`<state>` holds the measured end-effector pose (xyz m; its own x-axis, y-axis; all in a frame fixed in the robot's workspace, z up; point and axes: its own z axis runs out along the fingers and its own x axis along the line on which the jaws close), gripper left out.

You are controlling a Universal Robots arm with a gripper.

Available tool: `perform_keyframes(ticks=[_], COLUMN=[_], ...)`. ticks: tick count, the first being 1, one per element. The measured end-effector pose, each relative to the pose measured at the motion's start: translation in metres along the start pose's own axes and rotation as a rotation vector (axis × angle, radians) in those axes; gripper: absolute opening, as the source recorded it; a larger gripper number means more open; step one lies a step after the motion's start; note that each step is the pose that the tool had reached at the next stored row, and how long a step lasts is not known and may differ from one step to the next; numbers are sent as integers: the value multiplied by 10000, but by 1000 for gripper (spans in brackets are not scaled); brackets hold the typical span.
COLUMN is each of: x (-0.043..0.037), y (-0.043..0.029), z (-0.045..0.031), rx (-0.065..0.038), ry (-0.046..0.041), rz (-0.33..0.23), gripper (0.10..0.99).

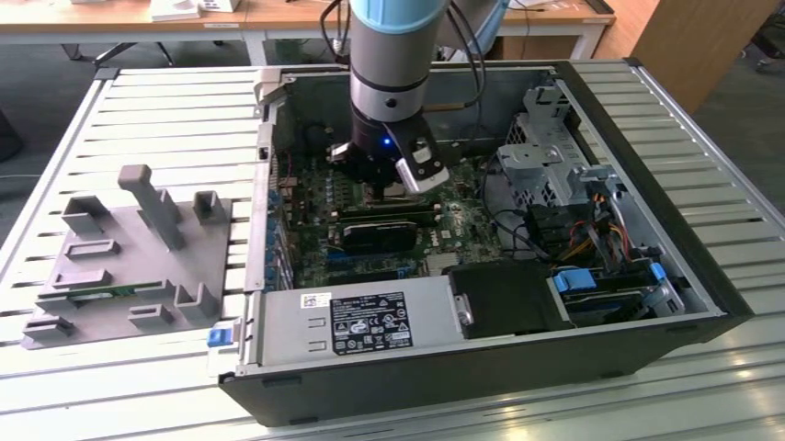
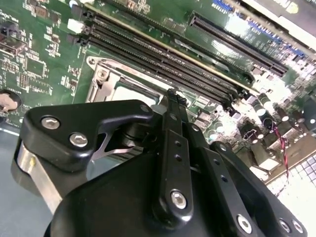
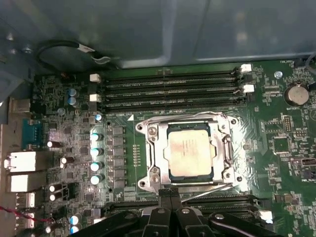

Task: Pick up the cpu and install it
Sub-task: 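Install the second cpu locking lever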

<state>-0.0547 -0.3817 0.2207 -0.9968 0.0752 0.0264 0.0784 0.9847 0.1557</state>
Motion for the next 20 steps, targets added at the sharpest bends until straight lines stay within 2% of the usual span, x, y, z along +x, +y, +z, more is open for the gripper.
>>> perform_keyframes(ticks=[2,9,13,20], x=[14,79,78,135], y=[-23,-92,-139,-189], z=[9,63,92,153], rx=[-79,-241,-438,-664], ry=[6,20,35,53], rz=[0,-5,-5,-11], gripper=[106,106,106,106])
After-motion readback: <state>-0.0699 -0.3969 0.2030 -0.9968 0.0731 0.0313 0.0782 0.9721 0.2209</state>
